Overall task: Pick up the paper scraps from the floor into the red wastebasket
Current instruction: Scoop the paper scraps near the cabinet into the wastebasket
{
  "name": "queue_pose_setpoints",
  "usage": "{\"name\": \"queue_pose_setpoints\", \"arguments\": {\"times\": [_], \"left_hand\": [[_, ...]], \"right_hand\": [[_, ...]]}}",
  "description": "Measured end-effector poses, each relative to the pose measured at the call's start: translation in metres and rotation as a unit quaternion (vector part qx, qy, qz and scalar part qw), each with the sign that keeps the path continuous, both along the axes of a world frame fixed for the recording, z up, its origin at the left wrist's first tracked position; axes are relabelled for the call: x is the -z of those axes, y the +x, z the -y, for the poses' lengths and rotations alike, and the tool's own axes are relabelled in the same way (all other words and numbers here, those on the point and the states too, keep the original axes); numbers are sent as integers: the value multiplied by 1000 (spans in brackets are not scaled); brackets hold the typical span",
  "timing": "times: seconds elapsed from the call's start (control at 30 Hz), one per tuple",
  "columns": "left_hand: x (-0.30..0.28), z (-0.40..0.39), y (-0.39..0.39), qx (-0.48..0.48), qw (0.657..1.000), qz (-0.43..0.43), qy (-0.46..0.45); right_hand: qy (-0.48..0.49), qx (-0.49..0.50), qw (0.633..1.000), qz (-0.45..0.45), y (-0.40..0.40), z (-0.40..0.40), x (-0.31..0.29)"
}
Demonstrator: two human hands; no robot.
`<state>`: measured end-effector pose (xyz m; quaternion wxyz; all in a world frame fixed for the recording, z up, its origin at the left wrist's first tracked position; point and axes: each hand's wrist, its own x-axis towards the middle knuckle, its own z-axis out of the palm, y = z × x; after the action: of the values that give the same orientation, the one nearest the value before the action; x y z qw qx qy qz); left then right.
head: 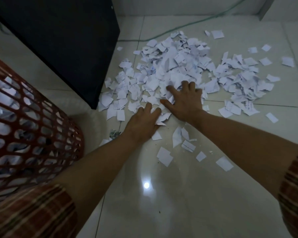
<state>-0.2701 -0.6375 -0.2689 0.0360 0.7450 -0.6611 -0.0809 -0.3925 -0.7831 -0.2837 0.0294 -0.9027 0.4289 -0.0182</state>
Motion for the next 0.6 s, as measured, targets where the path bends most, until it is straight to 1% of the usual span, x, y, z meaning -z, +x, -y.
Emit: {"name": "queue_pose_setpoints", "arguments": {"times": [0.07,0.13,0.2,0.27,0.33,0.4,0.47,0.6], "left_hand": [[-3,3,2,5,1000,-11,11],[-5,6,4,-2,999,-30,33],[-11,4,4,2,997,-45,58],[-17,4,5,19,995,-37,86],[-28,1,4,36,994,-25,101],[-38,-4,3,50,994,-17,97],[-48,-8,3,64,994,-12,82],[-81,-14,1,85,995,12,43]], "right_hand": [[-33,-15,999,15,-7,-2,-2],[-15,-32,999,2,-13,-3,-5],[17,-46,999,-1,-18,-7,-11],[78,-48,996,15,-20,-9,-17],[128,-57,990,-8,-22,-11,-24],[156,-79,983,-51,-25,-14,-36],[166,-89,980,-61,-30,-17,-47],[124,-102,985,-65,-35,-20,-77]]}}
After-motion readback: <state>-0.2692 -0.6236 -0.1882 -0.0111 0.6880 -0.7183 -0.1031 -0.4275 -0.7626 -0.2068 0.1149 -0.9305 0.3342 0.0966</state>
